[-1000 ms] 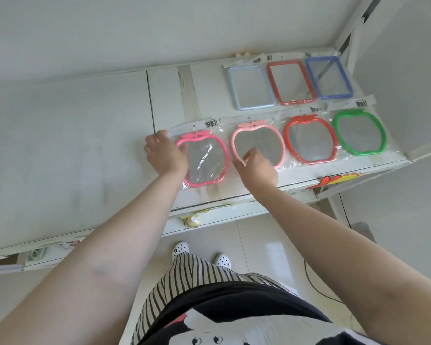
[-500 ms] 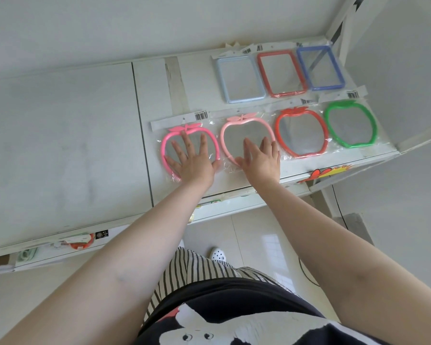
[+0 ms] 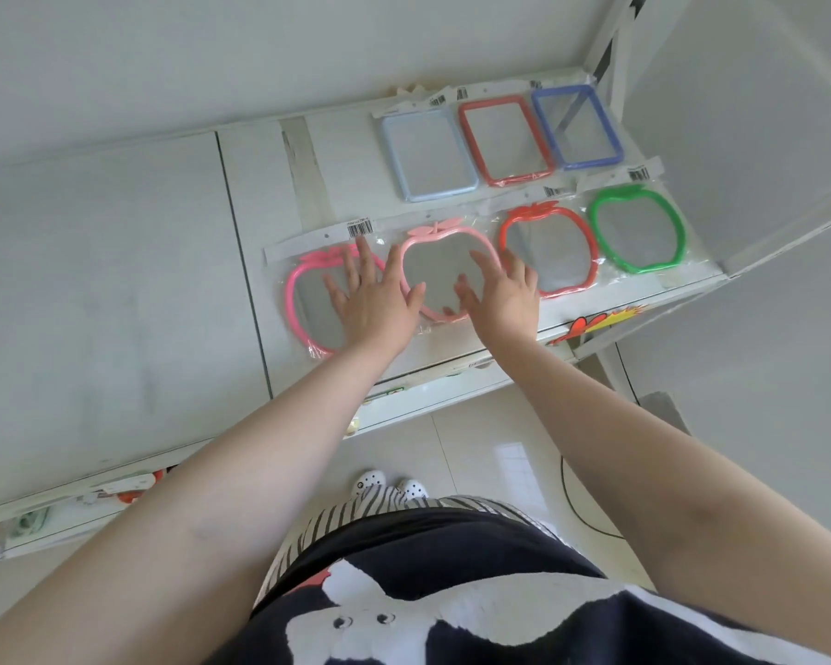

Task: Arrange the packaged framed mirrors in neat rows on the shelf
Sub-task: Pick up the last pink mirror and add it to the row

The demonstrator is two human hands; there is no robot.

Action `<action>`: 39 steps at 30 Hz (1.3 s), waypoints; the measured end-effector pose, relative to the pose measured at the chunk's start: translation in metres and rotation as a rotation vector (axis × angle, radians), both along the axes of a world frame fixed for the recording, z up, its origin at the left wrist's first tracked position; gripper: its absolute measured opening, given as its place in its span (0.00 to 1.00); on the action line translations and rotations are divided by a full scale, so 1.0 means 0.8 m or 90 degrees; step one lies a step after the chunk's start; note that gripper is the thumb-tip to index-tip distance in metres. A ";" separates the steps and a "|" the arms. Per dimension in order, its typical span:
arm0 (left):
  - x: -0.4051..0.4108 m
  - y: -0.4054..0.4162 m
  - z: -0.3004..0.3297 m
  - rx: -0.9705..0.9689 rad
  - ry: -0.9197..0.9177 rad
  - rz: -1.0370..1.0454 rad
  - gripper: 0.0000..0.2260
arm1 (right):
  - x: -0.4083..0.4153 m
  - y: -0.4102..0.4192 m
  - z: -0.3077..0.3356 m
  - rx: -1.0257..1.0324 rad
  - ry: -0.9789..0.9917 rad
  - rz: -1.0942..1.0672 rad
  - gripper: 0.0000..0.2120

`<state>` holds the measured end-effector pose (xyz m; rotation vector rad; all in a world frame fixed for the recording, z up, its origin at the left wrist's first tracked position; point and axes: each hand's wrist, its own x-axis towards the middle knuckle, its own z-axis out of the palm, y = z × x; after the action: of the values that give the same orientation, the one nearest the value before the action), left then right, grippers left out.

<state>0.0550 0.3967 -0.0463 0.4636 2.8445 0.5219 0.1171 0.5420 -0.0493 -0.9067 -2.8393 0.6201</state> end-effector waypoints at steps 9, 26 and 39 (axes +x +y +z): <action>0.027 0.126 0.015 0.007 -0.032 -0.152 0.31 | 0.025 0.158 0.008 0.004 -0.061 -0.094 0.27; 0.021 0.230 -0.034 -0.094 -0.031 -0.046 0.37 | 0.023 0.299 -0.015 0.007 -0.214 0.111 0.36; -0.028 0.237 -0.009 -0.027 0.042 0.040 0.26 | -0.048 0.306 0.018 0.021 -0.059 0.139 0.29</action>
<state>0.0325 0.5867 -0.0535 0.3926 2.9359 0.4655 0.0788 0.7867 -0.0349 -0.6402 -3.0486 0.5642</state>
